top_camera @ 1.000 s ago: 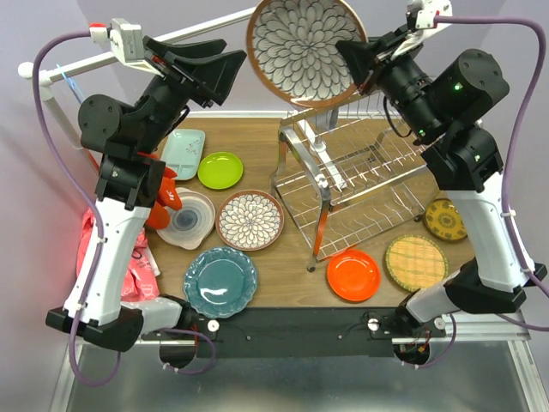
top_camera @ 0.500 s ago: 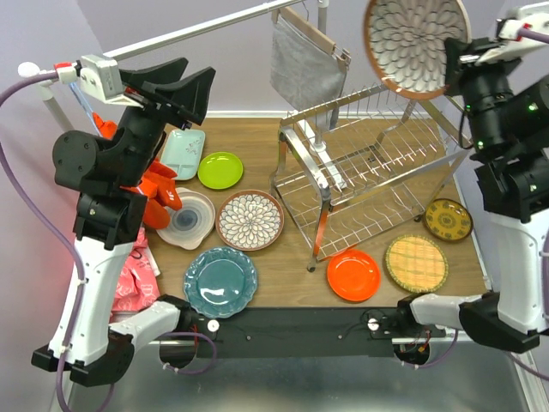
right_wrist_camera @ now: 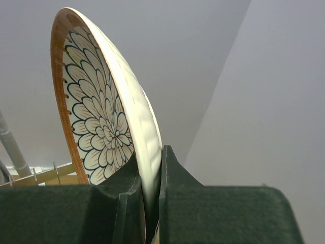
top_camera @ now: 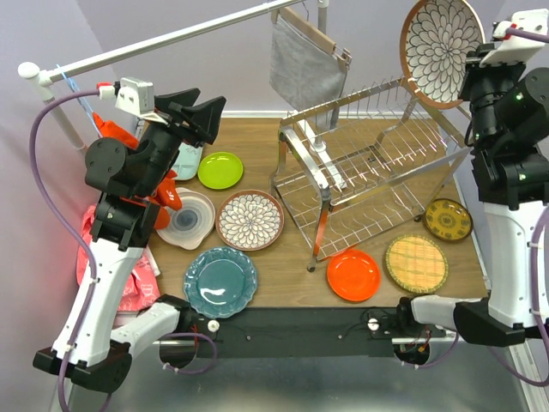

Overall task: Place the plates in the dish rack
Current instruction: Insert the plate into the dish rack

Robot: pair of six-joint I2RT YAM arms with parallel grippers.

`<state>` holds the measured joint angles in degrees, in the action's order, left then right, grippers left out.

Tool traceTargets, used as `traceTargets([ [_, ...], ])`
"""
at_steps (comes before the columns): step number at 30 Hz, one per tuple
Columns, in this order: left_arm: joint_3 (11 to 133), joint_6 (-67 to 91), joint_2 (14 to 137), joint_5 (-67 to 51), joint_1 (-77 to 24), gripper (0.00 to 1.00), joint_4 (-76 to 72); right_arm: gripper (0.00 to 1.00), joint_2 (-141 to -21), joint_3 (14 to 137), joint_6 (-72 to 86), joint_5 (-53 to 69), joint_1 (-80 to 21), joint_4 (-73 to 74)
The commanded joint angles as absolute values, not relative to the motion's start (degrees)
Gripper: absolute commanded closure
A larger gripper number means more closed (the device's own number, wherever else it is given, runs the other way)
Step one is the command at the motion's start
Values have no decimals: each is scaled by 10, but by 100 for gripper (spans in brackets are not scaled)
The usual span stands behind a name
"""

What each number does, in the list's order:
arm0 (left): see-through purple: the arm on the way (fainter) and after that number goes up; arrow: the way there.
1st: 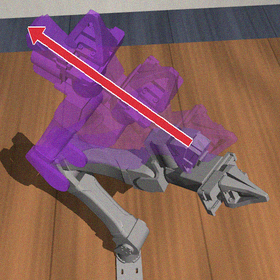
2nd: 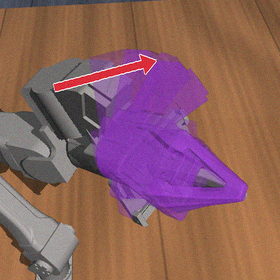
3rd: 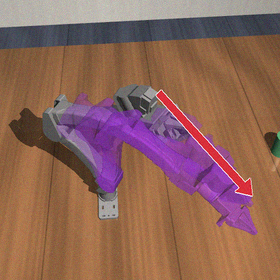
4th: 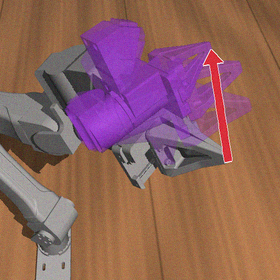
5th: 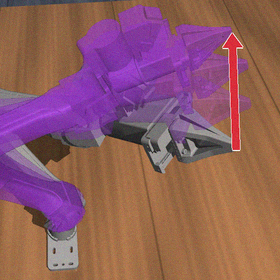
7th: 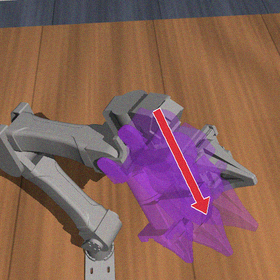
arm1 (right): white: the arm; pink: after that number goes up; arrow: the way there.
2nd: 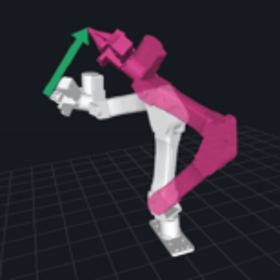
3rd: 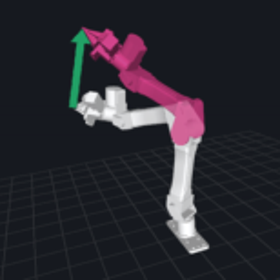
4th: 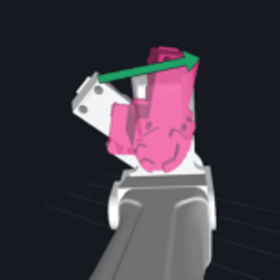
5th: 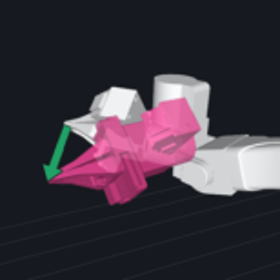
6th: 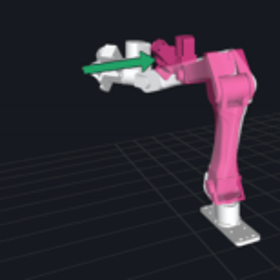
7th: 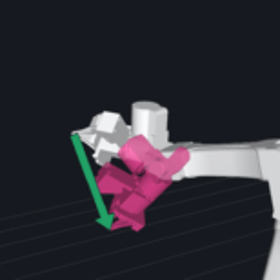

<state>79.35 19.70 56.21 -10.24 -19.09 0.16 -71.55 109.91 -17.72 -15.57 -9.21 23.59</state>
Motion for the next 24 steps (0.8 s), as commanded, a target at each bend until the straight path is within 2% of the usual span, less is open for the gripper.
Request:
traceTargets([
  [1, 779, 173, 534, -86, -188, 29, -16, 99, -722, 1117, -173, -160, -85, 153],
  [8, 760, 159, 525, -80, -188, 29, -19, 99, -742, 1126, -195, -162, -69, 153],
  [24, 741, 137, 518, -77, -188, 28, -19, 99, -724, 1089, -258, -82, -24, 170],
])
